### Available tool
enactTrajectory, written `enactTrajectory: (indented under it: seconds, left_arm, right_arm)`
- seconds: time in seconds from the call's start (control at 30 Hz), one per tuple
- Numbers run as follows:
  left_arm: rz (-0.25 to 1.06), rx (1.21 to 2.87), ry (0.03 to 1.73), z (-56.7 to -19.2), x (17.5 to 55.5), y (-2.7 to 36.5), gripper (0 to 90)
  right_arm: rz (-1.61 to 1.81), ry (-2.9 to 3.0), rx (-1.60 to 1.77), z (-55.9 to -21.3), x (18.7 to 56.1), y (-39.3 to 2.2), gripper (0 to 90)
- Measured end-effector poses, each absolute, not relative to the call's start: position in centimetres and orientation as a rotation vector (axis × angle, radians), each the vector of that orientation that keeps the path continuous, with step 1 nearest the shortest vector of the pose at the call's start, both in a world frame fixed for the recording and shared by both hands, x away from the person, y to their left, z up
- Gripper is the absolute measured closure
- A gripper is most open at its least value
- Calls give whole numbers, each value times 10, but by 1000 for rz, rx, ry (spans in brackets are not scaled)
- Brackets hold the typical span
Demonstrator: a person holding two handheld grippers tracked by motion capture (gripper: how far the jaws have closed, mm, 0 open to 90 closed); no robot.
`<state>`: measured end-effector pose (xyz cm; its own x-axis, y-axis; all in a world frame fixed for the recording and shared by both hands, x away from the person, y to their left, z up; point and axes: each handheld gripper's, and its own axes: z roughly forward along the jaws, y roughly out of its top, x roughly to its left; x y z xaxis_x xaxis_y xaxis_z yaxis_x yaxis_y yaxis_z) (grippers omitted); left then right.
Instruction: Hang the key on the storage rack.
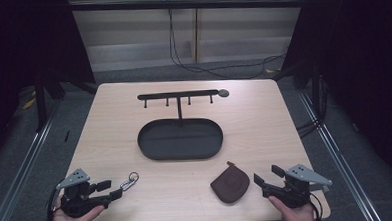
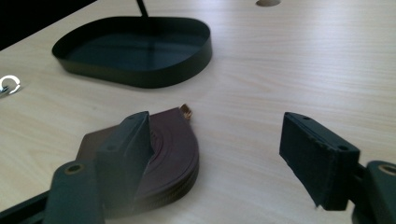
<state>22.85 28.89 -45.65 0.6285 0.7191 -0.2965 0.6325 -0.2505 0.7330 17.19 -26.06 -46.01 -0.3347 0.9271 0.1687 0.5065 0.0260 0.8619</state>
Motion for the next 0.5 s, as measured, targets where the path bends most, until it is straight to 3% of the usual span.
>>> enactTrajectory:
  seconds: [0.1,0.3,0.5]
  left_arm:
    - [114,1989,1026,-455,229,287,476]
    - [38,1948,1009,-456,233,290,488]
    - [91,1994,1024,-454,241,287,556]
  right_arm:
    - [1271,1868,1468,-460,173,-262,220]
    - [1270,1905,1514,-462,179,-263,218]
    - [1270,1911,1521,-462,178,-264,218]
